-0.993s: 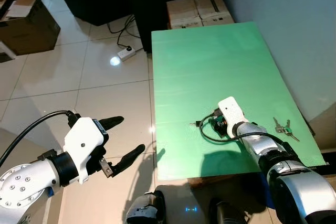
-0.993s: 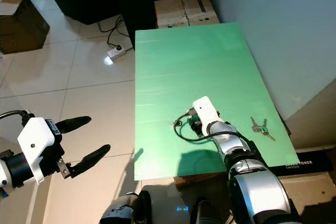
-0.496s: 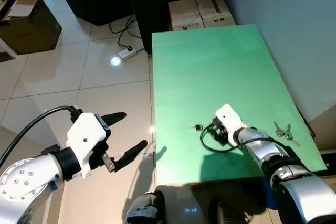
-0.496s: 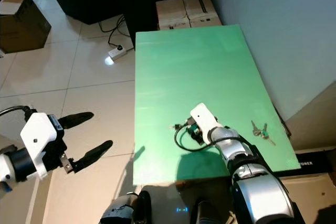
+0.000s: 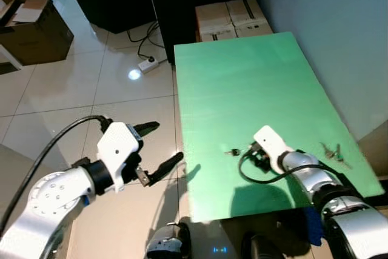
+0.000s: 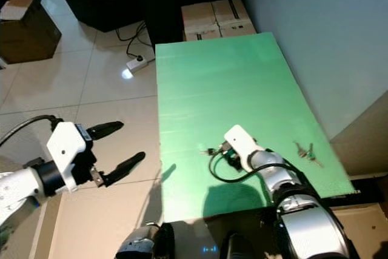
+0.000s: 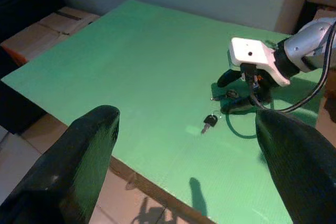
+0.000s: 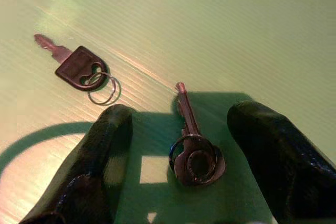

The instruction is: Hang keys on a hook

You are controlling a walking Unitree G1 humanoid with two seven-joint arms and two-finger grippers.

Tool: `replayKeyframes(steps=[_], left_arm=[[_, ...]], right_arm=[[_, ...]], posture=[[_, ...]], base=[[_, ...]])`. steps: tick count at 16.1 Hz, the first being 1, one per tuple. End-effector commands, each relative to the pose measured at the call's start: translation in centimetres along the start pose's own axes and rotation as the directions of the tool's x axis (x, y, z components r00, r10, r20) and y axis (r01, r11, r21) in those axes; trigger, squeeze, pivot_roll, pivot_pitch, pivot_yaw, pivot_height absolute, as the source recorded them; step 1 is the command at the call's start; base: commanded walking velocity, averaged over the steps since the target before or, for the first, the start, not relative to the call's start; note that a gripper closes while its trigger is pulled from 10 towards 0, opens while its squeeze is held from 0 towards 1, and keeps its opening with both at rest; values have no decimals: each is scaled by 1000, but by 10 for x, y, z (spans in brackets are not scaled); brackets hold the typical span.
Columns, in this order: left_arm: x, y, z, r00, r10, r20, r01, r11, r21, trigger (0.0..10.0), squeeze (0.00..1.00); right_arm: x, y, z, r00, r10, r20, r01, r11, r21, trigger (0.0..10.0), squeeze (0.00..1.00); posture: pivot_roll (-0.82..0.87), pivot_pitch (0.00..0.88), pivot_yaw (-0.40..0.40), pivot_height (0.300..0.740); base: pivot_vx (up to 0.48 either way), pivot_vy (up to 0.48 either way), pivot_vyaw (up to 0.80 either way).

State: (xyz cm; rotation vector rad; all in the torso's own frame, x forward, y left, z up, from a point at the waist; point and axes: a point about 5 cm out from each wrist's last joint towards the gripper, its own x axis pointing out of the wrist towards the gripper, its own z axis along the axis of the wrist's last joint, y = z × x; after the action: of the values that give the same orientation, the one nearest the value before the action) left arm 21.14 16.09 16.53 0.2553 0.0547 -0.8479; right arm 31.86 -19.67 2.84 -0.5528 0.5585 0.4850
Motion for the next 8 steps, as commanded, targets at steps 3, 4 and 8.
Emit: replayKeyframes(steps=[3,4,8], left_arm=[[6,3,-4,1000,23,15,-23,1000,10,10000,0],[7,4,-5,999,37,21,-37,999,11,10000,0],[7,7,-6,999,46,24,-46,999,20,10000,0]], right_arm=[[-4,-9,10,994,-46,100,43,999,27,10000,0],[-3,-8,15,990,-40,132,36,999,29,10000,0],[1,-4,35,971,-72,228,55,995,78,10000,0]], posture=[[134,122,72,740],[127,111,65,740],[143,120,69,740]], base=[[0,0,0],[0,0,0],[0,0,0]])
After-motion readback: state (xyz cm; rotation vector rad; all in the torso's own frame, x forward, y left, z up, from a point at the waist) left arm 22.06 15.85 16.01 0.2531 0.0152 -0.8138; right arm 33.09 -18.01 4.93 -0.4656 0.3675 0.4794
